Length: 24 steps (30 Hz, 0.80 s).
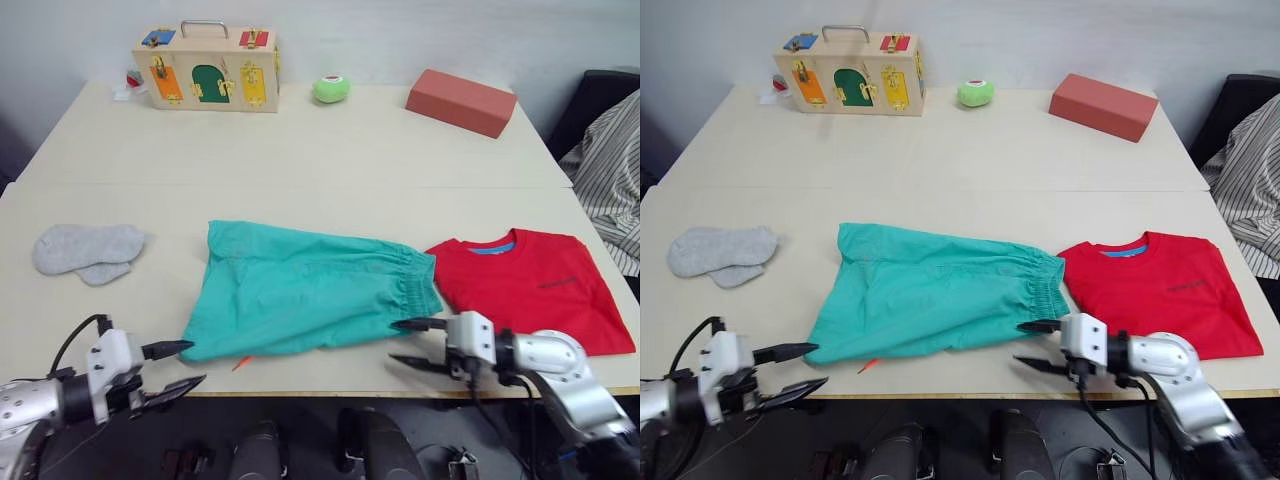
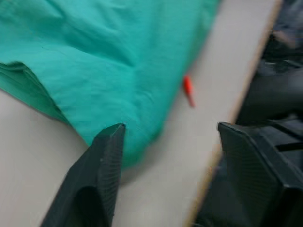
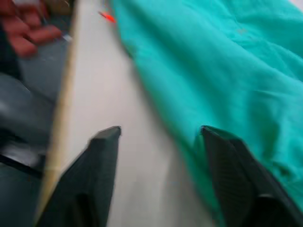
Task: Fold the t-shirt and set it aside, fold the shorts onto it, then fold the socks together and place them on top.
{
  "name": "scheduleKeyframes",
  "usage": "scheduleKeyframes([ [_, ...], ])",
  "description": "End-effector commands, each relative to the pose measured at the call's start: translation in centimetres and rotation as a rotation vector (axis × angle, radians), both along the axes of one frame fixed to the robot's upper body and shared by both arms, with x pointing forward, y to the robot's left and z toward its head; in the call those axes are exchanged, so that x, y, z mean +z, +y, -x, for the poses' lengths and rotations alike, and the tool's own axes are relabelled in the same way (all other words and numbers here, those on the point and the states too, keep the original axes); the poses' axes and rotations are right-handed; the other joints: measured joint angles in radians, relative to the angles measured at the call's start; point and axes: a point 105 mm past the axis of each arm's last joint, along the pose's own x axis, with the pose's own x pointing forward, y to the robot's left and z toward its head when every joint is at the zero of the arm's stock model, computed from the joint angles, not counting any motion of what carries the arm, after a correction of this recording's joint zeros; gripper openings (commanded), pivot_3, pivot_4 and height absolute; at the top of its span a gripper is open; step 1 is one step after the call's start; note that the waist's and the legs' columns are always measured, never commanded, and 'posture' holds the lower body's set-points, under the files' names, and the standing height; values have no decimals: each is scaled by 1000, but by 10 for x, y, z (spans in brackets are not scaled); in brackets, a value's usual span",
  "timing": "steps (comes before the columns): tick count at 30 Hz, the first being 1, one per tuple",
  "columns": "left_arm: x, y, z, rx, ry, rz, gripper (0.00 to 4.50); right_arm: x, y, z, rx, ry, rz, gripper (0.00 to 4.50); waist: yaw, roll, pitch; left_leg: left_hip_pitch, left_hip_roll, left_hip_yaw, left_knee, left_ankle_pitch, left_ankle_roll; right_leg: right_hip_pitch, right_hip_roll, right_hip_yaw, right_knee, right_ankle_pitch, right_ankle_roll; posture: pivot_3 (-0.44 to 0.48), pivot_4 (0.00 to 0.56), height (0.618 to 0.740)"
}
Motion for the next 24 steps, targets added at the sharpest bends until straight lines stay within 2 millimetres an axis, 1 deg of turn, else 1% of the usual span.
scheduleKeyframes([
  [1, 38, -11, -6, -59, -22, 142, 3769, 34, 7, 10, 29, 52, -102, 3051, 6, 0, 0, 0, 0, 0, 0, 0, 0, 0, 0, 0, 0, 0, 0, 0, 150, 740],
  [2, 48, -19, -13, -83, -39, 182, 3769, 40, 13, 9, 23, 68, -136, 3051, 10, 0, 0, 0, 0, 0, 0, 0, -2, 0, 0, 0, -1, 0, -1, 0, 150, 740],
  [3, 56, -28, -22, -109, -62, 211, 3797, 43, 19, 6, 7, 56, -158, 2840, 15, 0, 0, 0, 0, 0, 0, 0, -4, 0, 0, 0, -2, 0, -1, 0, 150, 740],
  [4, 63, -38, -36, -122, -106, 231, 3599, 45, 28, -1, -21, 39, -188, 2608, 18, 0, 0, 0, 0, 0, -1, 1, -5, 1, 0, 0, -2, 0, -1, 0, 150, 740],
  [5, 67, -47, -50, -126, -141, 257, 3360, 45, 37, -12, -78, 4, -208, 2384, 22, 0, 0, 0, 0, 0, -1, 1, -6, 1, 1, 0, -2, 1, -2, 0, 150, 740],
  [6, 68, -56, -61, -129, -156, 278, 3137, 44, 44, -21, -124, -25, -222, 2039, 24, 1, -1, 0, 0, -1, -1, 3, -6, 1, 1, 0, -3, 1, -2, 0, 150, 740],
  [7, 67, -64, -72, -137, -177, 278, 2810, 43, 52, -29, -158, -51, -234, 1691, 24, 2, -2, 0, 0, 0, -2, 4, -7, 1, 1, 0, -3, 2, -1, 0, 150, 740],
  [9, 62, -76, -85, -159, -199, 262, 2159, 40, 62, -39, -208, -89, -238, 963, 23, 3, -2, -1, -2, 1, -3, 6, -9, 0, 0, 1, -1, 5, 1, 0, 150, 740],
  [10, 57, -84, -98, -148, -213, 253, 1860, 39, 70, -44, -224, -110, -250, 647, 20, 3, -2, 0, -2, 1, -3, 9, -10, -1, 1, 1, -1, 4, 1, 0, 150, 740],
  [12, 49, -107, -121, -160, -244, 233, 1203, 34, 83, -56, -264, -163, -254, 0, 19, 2, -3, -2, -3, 4, -4, 9, -9, -2, 1, 1, -2, 4, 1, 0, 150, 740],
  [13, 44, -120, -132, -156, -258, 216, 916, 27, 90, -61, -278, -184, -236, 0, 19, 2, -3, -2, -3, 4, -4, 10, -9, -2, 1, 1, -2, 4, 1, 0, 150, 740],
  [15, 34, -135, -142, -166, -263, 193, 246, 17, 99, -67, -290, -213, -202, 0, 17, 2, -3, -3, -4, 5, -3, 10, -8, -2, 1, 1, -3, 4, 2, 0, 150, 740],
  [16, 27, -140, -149, -140, -272, 182, 22, 16, 101, -72, -332, -235, -205, 0, 15, 2, -3, -3, -4, 6, -3, 9, -7, -2, 1, 3, -3, 4, 2, 0, 150, 740],
  [17, 17, -142, -158, -86, -266, 188, 22, 10, 102, -76, -369, -264, -179, 0, 14, 2, -3, -2, -4, 7, -3, 9, -6, -2, 1, 4, -4, 4, 3, 0, 150, 740],
  [18, 4, -141, -167, -20, -272, 154, 22, 0, 99, -80, -415, -293, -130, 0, 13, 2, -3, -2, -4, 7, -3, 9, -6, -2, 1, 4, -4, 4, 3, 0, 150, 740],
  [19, -5, -139, -172, 23, -280, 129, 22, -7, 97, -81, -442, -315, -95, 0, 13, 2, -3, -2, -4, 8, -3, 9, -6, -2, 1, 5, -4, 4, 3, 0, 150, 740],
  [20, -15, -137, -173, 47, -261, 112, 22, -12, 93, -80, -451, -363, -51, 0, 13, 1, -3, -2, -4, 8, -3, 9, -6, -2, 1, 5, -4, 4, 4, 0, 150, 740],
  [22, -26, -128, -173, 85, -246, 97, 22, -13, 84, -78, -484, -398, -48, 0, 15, 1, -3, -1, -4, 8, -3, 9, -6, -3, 1, 5, -3, 4, 4, 0, 150, 740],
  [24, -33, -114, -177, 174, -227, 105, 22, -12, 71, -80, -553, -405, -69, 0, 13, 1, -4, 1, -3, 7, -3, 9, -6, -1, 1, 5, -2, 4, 4, 0, 150, 740],
])
